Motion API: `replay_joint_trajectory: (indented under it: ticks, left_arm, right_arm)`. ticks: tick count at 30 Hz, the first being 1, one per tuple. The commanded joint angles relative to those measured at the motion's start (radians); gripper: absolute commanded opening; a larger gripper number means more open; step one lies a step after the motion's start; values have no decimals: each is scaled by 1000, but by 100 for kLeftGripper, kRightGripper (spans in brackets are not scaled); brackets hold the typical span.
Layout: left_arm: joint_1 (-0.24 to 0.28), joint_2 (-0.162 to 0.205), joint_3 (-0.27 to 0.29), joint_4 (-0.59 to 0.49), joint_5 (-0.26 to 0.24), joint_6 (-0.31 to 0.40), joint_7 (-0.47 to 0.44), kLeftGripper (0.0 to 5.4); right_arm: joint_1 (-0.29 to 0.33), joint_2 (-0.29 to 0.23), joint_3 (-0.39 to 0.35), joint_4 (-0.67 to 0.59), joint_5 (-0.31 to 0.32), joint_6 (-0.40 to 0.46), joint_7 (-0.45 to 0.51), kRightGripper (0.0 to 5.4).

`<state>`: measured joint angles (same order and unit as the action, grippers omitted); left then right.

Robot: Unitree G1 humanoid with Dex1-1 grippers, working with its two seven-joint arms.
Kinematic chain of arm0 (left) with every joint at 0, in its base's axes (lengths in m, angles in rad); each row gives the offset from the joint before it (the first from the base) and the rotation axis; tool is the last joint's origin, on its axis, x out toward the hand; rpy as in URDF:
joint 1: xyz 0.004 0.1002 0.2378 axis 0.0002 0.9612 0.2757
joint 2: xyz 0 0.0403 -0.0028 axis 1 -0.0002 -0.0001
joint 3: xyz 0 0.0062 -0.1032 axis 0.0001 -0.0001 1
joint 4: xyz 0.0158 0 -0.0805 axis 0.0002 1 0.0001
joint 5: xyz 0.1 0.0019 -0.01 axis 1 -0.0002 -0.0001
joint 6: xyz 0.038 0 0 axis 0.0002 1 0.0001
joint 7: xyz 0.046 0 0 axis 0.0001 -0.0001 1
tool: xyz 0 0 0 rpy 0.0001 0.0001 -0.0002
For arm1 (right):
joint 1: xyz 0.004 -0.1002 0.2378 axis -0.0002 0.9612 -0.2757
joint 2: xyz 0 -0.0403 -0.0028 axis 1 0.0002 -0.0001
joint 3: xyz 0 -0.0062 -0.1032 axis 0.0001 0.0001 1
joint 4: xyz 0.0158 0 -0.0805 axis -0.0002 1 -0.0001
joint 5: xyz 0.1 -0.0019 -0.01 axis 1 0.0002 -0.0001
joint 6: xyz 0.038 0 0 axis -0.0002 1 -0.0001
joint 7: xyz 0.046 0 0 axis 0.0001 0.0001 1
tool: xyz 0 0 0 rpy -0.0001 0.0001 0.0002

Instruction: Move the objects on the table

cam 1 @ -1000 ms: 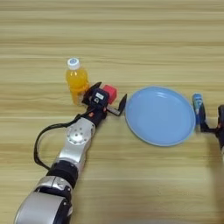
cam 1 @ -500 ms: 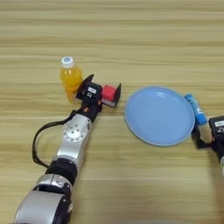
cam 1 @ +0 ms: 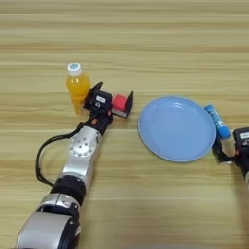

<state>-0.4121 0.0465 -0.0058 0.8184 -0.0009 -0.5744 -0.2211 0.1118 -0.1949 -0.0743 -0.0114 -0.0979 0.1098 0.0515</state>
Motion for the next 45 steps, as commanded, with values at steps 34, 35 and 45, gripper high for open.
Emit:
replay_joint_trajectory:
  ticks: [34,35,45]
  left_arm:
    - [-4,-11,-10,-9,4,-15,8,540]
    - [-3,-11,-10,-10,4,-16,8,540]
    - [-5,-15,-6,-7,3,-18,13,540]
  right_arm:
    - [-174,-35,-64,422,225,51,179,462]
    - [-174,-35,-63,422,223,50,178,453]
    - [-161,-41,-54,399,217,46,166,342]
